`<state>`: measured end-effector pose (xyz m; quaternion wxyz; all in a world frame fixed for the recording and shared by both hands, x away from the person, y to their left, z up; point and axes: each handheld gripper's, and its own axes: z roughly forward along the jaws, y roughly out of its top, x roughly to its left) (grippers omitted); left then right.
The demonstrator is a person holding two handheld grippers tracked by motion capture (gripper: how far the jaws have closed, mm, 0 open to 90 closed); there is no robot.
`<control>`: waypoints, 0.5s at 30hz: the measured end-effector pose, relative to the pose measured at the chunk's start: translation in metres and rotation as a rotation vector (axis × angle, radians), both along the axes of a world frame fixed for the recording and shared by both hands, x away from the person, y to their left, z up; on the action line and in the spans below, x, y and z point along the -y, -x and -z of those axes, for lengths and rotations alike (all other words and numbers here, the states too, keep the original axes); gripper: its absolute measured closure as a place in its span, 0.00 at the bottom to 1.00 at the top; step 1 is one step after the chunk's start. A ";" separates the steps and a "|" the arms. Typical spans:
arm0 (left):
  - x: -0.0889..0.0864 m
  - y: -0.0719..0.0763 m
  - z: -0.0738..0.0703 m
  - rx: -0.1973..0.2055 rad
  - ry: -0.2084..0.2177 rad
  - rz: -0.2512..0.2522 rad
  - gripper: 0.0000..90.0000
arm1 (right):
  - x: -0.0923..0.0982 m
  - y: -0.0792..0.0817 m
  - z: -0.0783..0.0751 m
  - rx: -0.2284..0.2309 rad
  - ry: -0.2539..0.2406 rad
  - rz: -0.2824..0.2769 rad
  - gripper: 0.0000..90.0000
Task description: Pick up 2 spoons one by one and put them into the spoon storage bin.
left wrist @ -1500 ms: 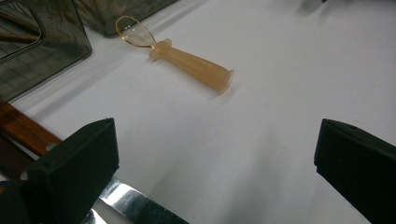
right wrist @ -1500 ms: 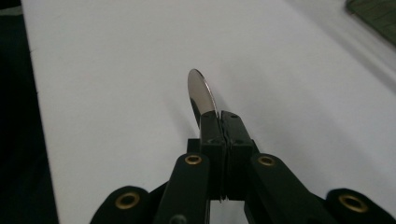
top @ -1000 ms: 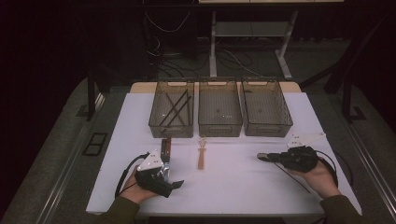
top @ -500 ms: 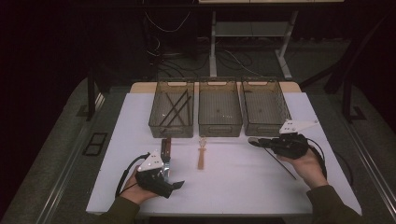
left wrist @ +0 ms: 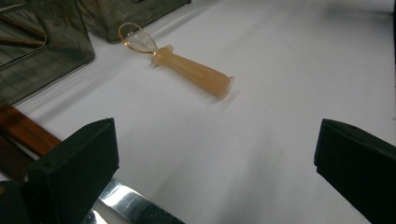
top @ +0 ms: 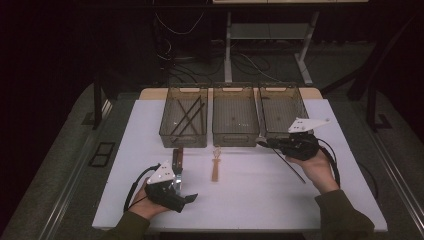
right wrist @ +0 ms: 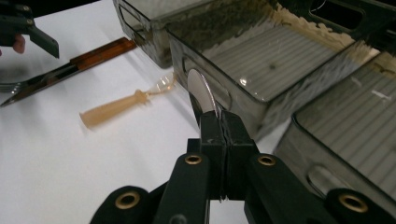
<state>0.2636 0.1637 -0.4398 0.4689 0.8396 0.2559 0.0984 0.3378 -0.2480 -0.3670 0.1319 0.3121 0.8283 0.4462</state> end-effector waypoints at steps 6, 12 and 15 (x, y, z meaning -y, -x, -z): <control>0.001 0.000 0.000 0.005 0.003 0.006 0.00 | -0.013 -0.009 -0.015 0.021 -0.001 -0.002 0.99; 0.005 0.001 0.000 0.010 -0.011 0.022 0.00 | -0.026 -0.021 -0.025 0.033 -0.029 0.011 0.99; 0.005 0.001 0.000 0.006 -0.008 0.021 0.00 | -0.031 -0.028 -0.031 0.035 -0.033 0.014 0.99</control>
